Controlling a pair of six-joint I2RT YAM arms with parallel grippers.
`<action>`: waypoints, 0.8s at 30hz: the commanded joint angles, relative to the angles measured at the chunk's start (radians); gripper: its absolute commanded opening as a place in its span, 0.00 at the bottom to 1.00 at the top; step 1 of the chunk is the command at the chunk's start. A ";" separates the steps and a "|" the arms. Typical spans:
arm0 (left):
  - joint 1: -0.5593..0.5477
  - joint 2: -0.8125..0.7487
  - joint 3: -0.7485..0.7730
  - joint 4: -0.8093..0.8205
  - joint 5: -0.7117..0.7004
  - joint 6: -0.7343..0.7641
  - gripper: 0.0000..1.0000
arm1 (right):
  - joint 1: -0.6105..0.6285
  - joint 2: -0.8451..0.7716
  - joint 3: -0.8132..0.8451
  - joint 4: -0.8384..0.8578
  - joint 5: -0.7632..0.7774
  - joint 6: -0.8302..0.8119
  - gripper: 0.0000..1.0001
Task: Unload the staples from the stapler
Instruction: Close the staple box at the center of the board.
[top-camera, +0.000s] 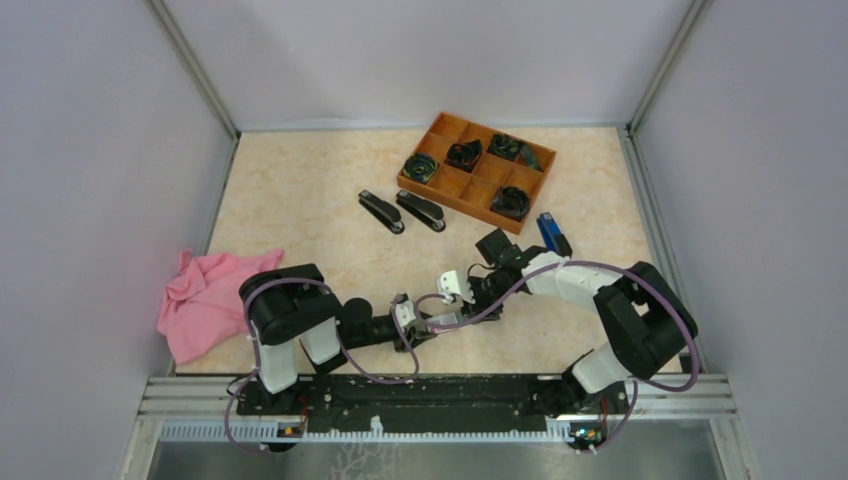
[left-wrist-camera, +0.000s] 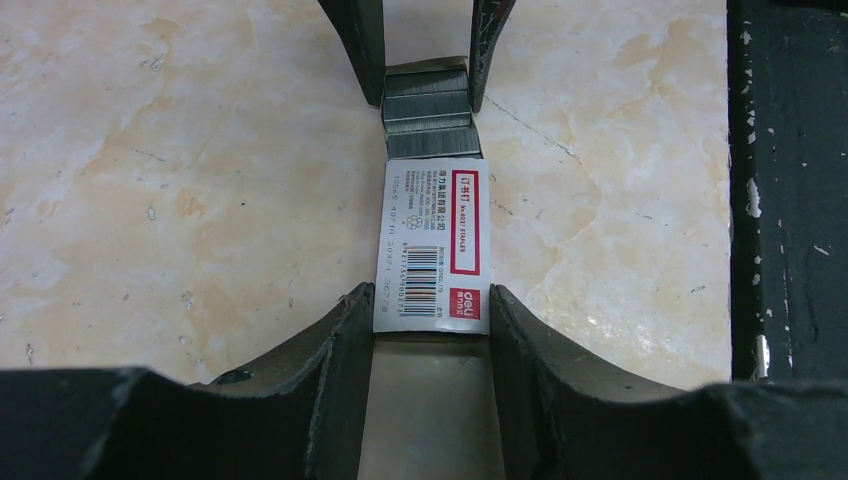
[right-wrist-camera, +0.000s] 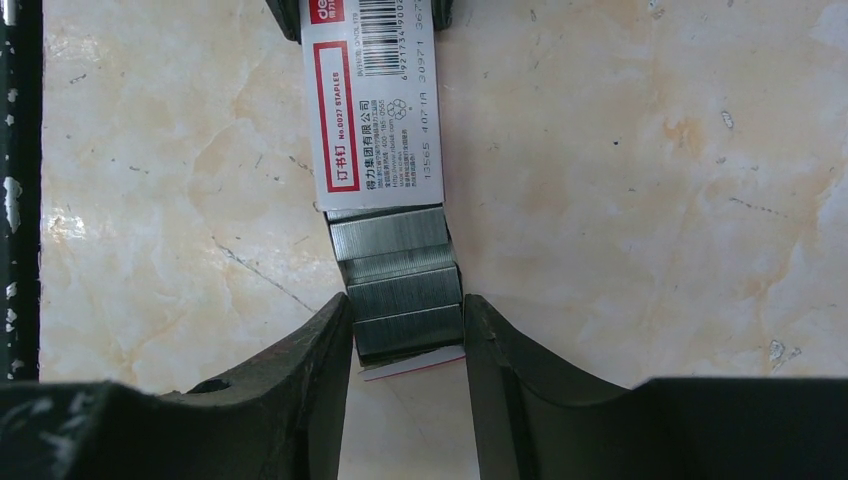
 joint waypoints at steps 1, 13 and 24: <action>-0.005 0.062 -0.027 0.061 -0.027 -0.050 0.49 | 0.028 0.008 0.027 0.017 -0.016 0.041 0.40; -0.005 0.101 -0.025 0.124 -0.047 -0.078 0.49 | 0.062 0.007 0.023 0.063 0.007 0.125 0.39; -0.005 0.141 -0.028 0.177 -0.063 -0.087 0.49 | 0.077 -0.035 0.074 0.034 0.024 0.209 0.56</action>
